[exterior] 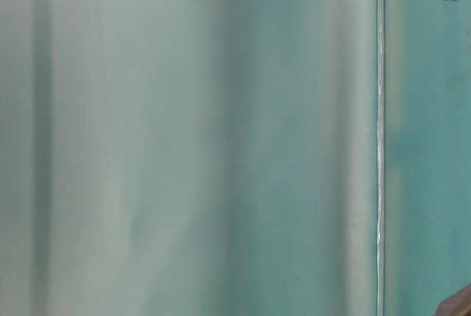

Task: Insert the wire through the hole in the metal fitting marked with a red label. (retake)

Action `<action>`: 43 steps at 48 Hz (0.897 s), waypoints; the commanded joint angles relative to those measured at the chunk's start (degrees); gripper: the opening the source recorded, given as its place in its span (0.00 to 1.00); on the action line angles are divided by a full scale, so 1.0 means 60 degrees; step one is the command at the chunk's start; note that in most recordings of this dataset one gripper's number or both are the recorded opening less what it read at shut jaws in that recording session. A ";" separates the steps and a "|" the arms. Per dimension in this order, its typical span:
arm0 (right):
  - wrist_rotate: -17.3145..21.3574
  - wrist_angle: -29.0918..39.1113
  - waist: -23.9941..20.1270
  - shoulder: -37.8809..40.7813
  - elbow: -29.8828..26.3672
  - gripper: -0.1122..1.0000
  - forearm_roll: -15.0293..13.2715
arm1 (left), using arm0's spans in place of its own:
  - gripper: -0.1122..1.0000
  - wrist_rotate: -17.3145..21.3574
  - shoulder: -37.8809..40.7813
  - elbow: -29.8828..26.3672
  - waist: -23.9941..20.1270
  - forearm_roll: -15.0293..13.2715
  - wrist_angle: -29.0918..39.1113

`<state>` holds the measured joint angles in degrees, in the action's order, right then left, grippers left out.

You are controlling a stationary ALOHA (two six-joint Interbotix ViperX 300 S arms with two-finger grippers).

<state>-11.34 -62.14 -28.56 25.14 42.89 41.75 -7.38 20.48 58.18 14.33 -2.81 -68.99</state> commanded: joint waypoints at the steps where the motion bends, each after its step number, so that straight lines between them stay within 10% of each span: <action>1: -0.0015 -0.0015 0.0088 -0.0059 -0.0146 0.12 0.0000 | 0.62 0.0015 -0.0220 -0.0117 0.0059 0.0029 -0.0044; 43: -0.0044 -0.0015 0.0190 -0.0029 -0.0293 0.12 0.0000 | 0.62 0.0015 -0.0220 -0.0352 0.0161 0.0015 0.0322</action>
<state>-11.51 -62.05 -27.95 25.66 41.75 41.75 -7.38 20.48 56.87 15.12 -2.81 -67.50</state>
